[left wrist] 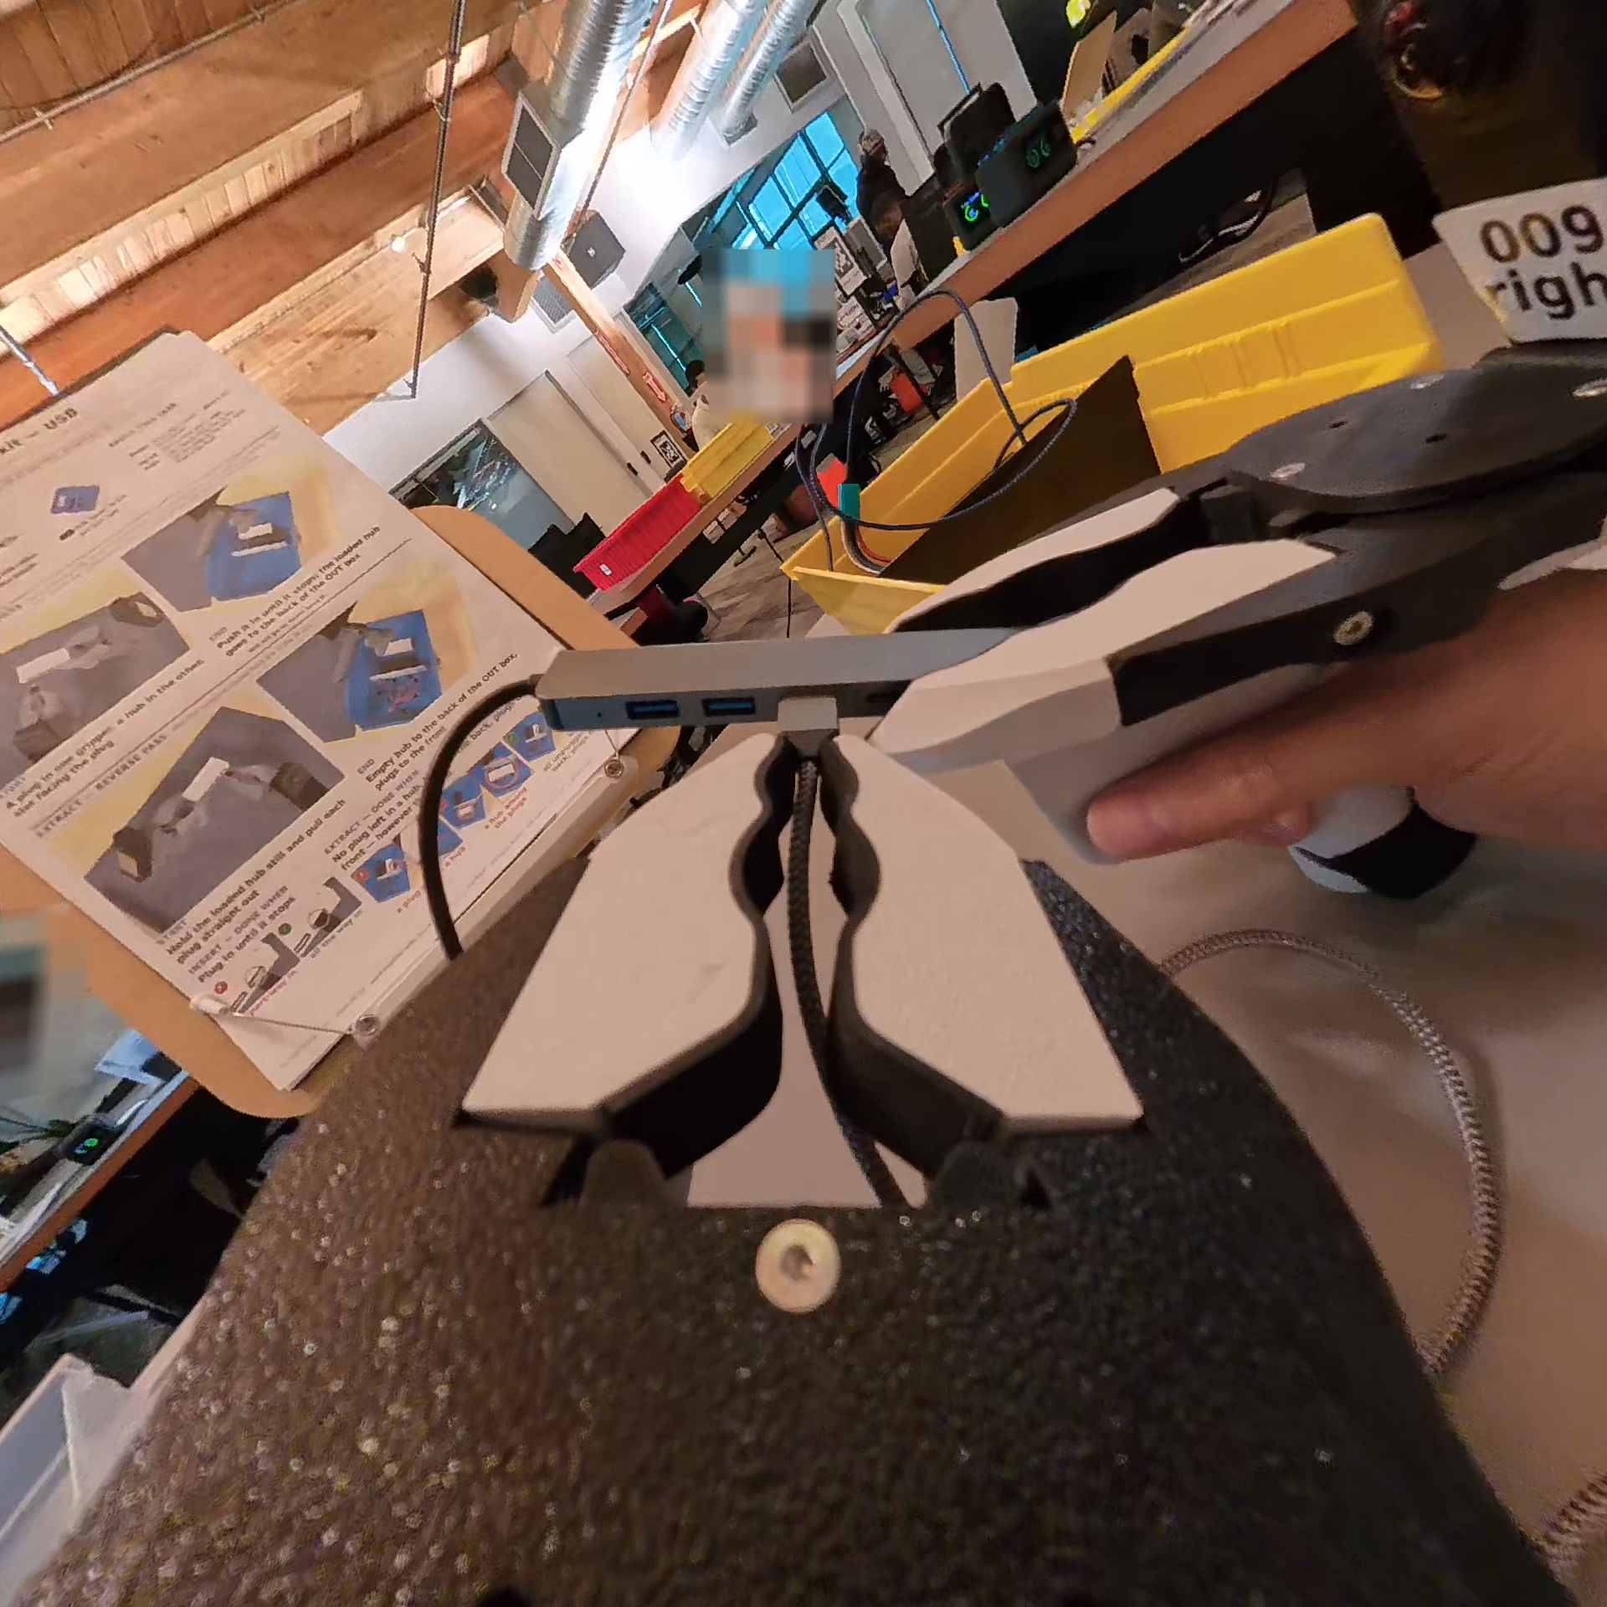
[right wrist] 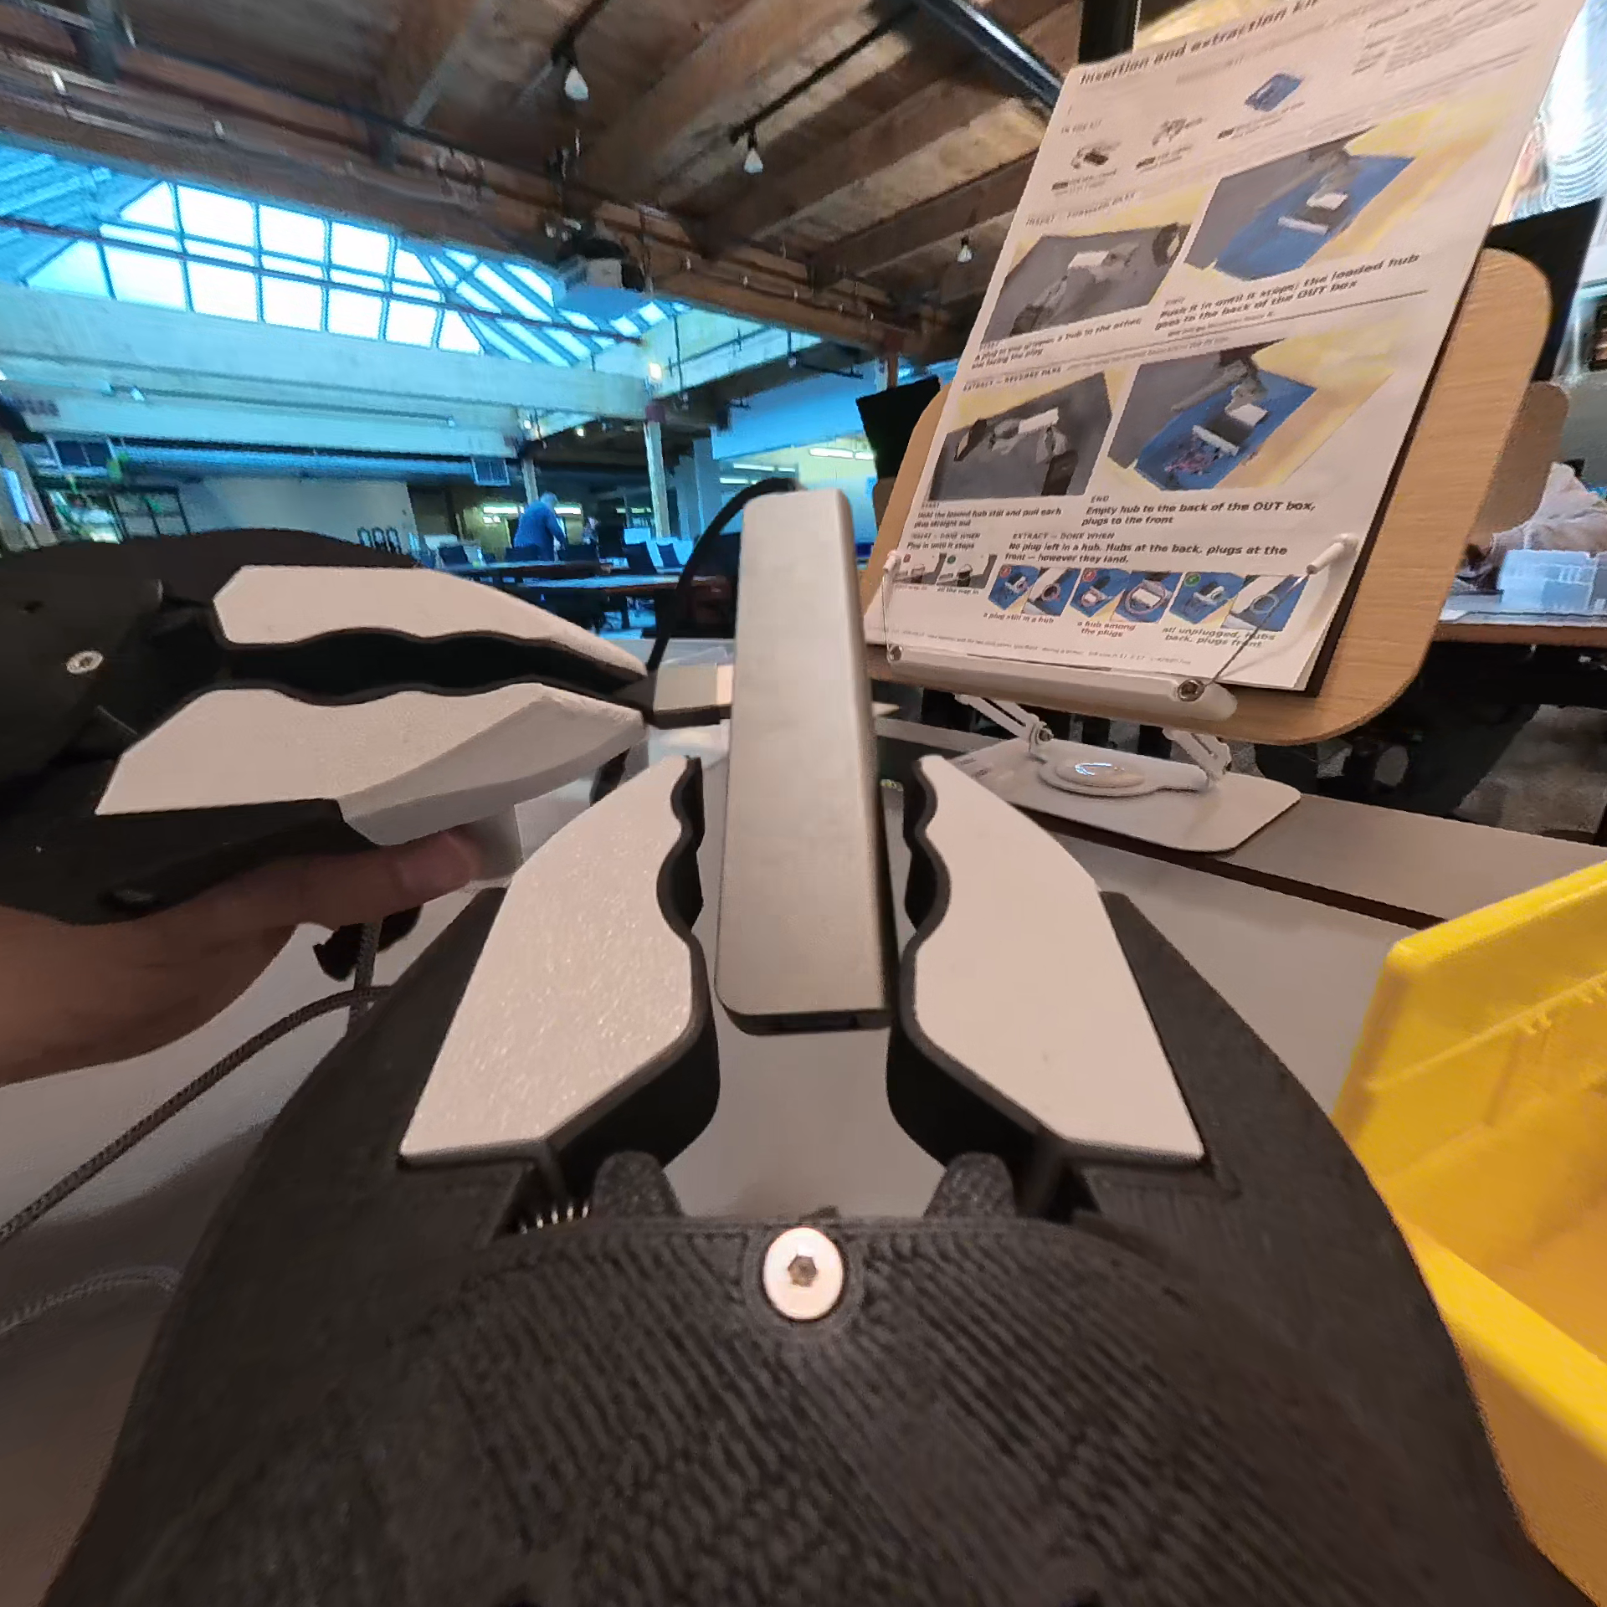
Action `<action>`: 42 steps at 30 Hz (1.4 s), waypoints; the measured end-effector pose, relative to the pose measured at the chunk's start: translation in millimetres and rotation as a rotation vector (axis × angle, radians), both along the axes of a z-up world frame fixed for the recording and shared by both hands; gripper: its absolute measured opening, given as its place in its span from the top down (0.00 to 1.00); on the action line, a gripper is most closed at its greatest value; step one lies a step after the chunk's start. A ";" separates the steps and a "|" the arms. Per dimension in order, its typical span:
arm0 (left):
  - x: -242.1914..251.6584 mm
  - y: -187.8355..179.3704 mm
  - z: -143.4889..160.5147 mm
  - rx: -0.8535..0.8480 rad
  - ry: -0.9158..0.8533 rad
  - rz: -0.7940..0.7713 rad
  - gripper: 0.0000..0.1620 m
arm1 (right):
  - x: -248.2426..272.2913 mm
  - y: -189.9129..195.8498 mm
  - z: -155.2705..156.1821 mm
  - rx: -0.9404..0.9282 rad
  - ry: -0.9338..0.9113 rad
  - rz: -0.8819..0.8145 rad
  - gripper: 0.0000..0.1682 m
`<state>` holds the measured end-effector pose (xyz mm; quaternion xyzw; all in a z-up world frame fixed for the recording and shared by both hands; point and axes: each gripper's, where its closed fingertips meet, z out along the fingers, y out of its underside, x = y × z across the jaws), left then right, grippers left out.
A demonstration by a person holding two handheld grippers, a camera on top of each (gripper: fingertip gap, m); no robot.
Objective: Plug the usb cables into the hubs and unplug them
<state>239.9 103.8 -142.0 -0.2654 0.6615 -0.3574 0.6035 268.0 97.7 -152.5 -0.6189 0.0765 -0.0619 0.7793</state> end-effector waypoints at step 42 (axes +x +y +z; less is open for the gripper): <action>1.8 -4.9 1.6 -0.175 0.043 0.008 0.96 | 0.8 -7.4 10.8 0.087 0.107 0.051 0.81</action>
